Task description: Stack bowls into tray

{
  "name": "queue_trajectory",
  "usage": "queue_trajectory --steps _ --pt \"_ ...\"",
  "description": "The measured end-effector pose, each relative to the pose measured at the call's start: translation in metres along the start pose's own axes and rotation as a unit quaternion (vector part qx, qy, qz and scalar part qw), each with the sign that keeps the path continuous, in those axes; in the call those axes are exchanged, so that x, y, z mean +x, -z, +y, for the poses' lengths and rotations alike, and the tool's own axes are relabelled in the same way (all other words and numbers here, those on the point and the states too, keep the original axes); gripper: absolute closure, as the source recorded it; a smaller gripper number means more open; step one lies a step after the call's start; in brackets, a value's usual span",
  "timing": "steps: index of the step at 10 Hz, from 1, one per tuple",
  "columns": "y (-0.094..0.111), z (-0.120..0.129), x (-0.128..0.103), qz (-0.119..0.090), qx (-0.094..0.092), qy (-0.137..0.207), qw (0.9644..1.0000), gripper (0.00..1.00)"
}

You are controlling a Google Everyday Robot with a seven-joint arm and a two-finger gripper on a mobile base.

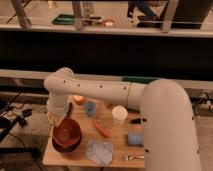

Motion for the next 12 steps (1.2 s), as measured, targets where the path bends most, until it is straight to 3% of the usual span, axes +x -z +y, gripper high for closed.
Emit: queue_trajectory --steps 3,4,12 --pt "0.0001 -0.0002 0.0001 0.000 0.001 0.000 1.0000 0.29" --pt "0.0001 -0.0003 0.0001 0.000 0.001 0.000 1.0000 0.23" --pt "0.0001 -0.0008 -0.0002 0.000 0.001 0.000 1.0000 0.20"
